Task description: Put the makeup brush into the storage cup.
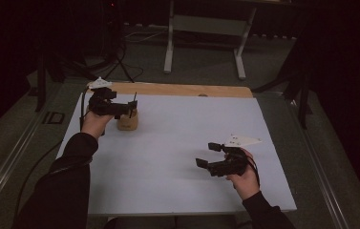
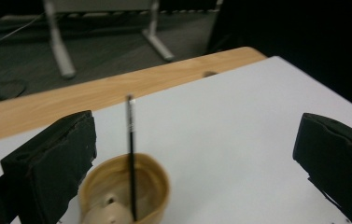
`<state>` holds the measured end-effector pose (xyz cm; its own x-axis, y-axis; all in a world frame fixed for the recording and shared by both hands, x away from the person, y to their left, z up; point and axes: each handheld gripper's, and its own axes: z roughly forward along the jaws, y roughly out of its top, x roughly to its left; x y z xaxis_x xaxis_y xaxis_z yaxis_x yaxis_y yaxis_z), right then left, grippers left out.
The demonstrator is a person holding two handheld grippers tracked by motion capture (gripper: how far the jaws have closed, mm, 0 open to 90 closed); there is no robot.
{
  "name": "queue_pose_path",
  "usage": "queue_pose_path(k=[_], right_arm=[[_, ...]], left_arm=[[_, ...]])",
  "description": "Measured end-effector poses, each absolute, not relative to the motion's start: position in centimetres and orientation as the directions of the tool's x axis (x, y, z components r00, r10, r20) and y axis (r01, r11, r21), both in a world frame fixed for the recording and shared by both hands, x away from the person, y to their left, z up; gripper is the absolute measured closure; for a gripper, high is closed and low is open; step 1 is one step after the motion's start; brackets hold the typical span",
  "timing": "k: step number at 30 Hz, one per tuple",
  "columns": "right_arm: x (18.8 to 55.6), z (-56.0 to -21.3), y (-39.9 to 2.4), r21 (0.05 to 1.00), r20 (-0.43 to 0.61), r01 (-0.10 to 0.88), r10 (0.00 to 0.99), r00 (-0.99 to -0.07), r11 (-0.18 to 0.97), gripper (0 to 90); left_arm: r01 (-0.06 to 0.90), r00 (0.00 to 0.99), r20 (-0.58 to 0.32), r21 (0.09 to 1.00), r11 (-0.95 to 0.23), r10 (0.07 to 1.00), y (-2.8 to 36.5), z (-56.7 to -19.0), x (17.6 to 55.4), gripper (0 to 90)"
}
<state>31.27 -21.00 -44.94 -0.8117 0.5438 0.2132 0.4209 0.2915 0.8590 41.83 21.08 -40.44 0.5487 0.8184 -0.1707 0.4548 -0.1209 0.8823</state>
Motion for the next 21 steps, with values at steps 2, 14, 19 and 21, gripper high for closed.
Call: queue_pose_path(k=[2,14,19,21], right_arm=[[31.3,-44.9,-21.1,0.860,0.211,0.419,0.547,-0.810,0.289,14.5],[31.5,-44.5,-22.3,0.878,0.199,0.393,0.539,-0.818,0.272,15.0],[31.6,-44.5,-22.8,0.874,0.185,0.389,0.540,-0.821,0.291,14.9],[31.6,-44.5,-23.1,0.877,0.167,0.375,0.541,-0.824,0.300,14.9]], left_arm=[[0.437,0.580,-0.166,0.890,-0.133,0.797,20.9,-40.2,41.4,0.0],[0.350,0.709,-0.148,0.922,-0.162,0.690,20.2,-39.4,38.4,0.0],[0.337,0.738,-0.138,0.923,-0.184,0.660,20.0,-39.6,37.1,0.0],[0.333,0.749,-0.140,0.924,-0.185,0.647,19.9,-39.8,36.5,0.0]])
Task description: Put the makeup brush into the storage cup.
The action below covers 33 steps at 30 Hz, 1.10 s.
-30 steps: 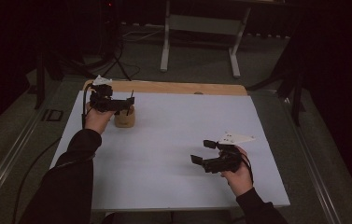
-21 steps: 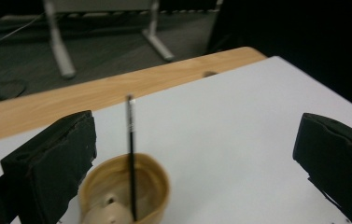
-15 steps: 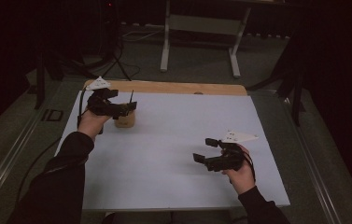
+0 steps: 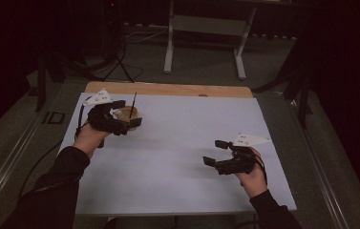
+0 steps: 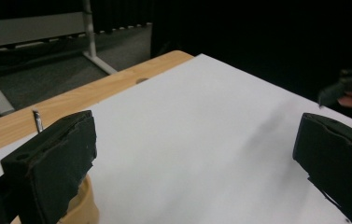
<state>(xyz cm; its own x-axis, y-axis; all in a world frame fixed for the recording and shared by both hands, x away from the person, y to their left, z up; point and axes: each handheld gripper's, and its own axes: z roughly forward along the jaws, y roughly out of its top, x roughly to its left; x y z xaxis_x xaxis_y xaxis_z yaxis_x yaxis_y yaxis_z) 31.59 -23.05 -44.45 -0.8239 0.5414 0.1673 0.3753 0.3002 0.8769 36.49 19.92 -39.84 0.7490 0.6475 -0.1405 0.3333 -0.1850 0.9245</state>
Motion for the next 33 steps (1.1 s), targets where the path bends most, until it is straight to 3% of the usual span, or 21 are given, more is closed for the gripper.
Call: queue_pose_path(k=[33], right_arm=[[30.1,-46.7,-26.2,0.860,0.152,0.383,0.546,-0.824,0.338,15.5]], left_arm=[[0.299,0.842,-0.118,0.915,-0.272,0.526,20.0,-44.6,28.2,0.0]])
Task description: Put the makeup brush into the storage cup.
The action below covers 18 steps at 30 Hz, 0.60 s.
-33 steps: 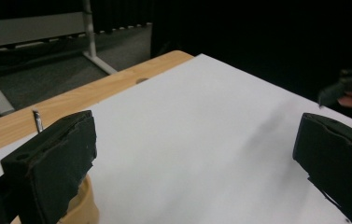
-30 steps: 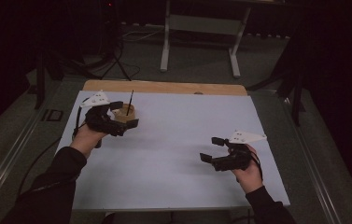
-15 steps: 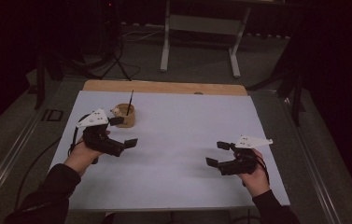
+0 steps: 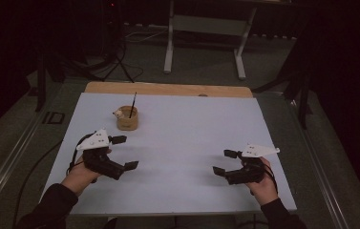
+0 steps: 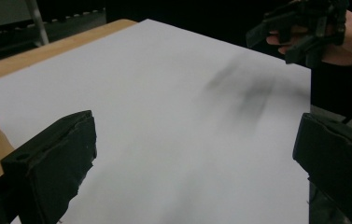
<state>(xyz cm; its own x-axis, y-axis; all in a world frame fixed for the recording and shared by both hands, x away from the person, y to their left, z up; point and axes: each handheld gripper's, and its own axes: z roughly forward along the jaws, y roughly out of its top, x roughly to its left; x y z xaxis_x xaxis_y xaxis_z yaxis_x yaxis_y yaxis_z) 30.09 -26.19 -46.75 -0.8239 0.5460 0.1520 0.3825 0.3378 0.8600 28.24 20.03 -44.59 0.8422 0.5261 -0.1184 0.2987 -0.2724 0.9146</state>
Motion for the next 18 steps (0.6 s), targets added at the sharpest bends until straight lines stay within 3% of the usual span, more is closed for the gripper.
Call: queue_pose_path(k=[18], right_arm=[[30.2,-47.7,-26.8,0.860,0.133,0.369,0.543,-0.829,0.352,15.1]], left_arm=[[0.348,0.810,-0.143,0.898,-0.270,0.569,22.2,-49.1,26.3,0.0]])
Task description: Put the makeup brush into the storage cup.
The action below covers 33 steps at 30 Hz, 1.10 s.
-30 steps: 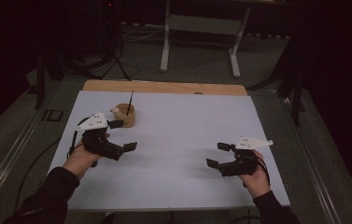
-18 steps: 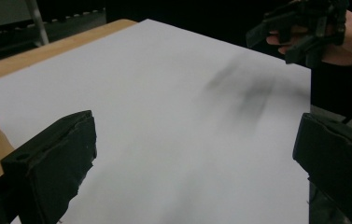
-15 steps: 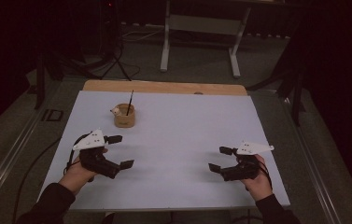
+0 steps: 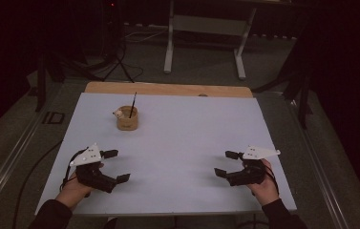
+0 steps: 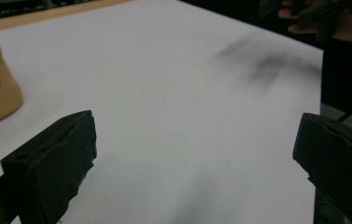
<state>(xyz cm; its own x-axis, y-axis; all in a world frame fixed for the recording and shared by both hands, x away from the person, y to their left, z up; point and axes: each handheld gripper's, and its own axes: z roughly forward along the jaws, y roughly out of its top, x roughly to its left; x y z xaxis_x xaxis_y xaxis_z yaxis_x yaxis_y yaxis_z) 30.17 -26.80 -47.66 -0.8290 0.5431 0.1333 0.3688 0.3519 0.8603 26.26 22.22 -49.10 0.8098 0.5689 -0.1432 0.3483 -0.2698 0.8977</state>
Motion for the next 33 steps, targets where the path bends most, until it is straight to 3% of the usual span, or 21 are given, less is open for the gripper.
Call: queue_pose_path(k=[9,33], right_arm=[[29.9,-48.5,-27.1,0.862,0.108,0.347,0.535,-0.838,0.370,14.7],[30.2,-50.5,-28.6,0.860,0.077,0.328,0.536,-0.841,0.390,14.1]], left_arm=[[0.358,0.776,-0.129,0.895,-0.265,0.617,24.1,-51.3,25.3,0.0],[0.341,0.756,-0.134,0.916,-0.211,0.641,25.9,-51.9,24.7,0.1]])
